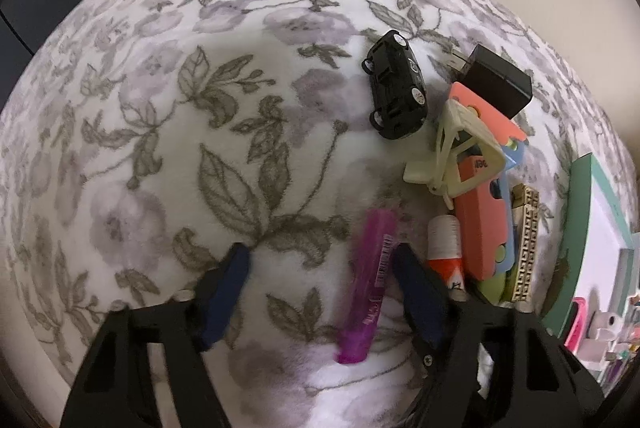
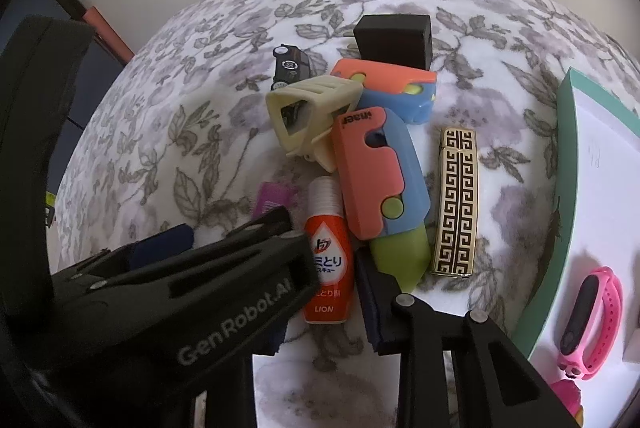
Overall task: Organize rigid objects
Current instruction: 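Grasp the red LION bottle with the right tool while the left tool grasps the purple lighter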
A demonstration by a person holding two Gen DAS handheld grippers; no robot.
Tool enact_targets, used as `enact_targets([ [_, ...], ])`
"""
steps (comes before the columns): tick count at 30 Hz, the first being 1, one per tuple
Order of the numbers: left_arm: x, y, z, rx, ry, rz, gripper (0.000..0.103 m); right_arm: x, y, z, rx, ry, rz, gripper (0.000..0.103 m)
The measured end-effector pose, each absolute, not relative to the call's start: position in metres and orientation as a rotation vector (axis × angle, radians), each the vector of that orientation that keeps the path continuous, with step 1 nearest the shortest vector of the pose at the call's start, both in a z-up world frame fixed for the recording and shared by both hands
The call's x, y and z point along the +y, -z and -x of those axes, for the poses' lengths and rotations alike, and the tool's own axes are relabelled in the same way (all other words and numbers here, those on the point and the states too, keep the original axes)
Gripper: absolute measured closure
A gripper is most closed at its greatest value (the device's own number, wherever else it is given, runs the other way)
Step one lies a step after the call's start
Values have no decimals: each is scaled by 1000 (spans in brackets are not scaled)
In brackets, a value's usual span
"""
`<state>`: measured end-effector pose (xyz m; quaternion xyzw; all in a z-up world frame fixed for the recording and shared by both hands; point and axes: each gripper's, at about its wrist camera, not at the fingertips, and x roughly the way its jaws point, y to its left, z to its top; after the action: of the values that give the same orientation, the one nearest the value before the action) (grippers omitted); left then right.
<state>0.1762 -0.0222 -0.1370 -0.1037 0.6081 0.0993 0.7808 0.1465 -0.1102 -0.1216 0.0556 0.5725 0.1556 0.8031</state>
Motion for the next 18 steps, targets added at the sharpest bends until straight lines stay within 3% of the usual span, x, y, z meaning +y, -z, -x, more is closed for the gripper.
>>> enact_targets([
  [3, -22, 137, -177, 1313, -231, 193, 55, -110, 121, -146, 1226, -331, -122, 72],
  [7, -23, 136, -177, 1311, -231, 184, 64, -114, 121, -144, 1233, -333, -140, 72],
  [9, -22, 135, -176, 1312, -228, 192, 75, -115, 121, -143, 1235, -337, -141, 73],
  [18, 1, 133, -164, 1325, -204, 287, 83, -121, 119, -131, 1252, -347, -164, 73],
])
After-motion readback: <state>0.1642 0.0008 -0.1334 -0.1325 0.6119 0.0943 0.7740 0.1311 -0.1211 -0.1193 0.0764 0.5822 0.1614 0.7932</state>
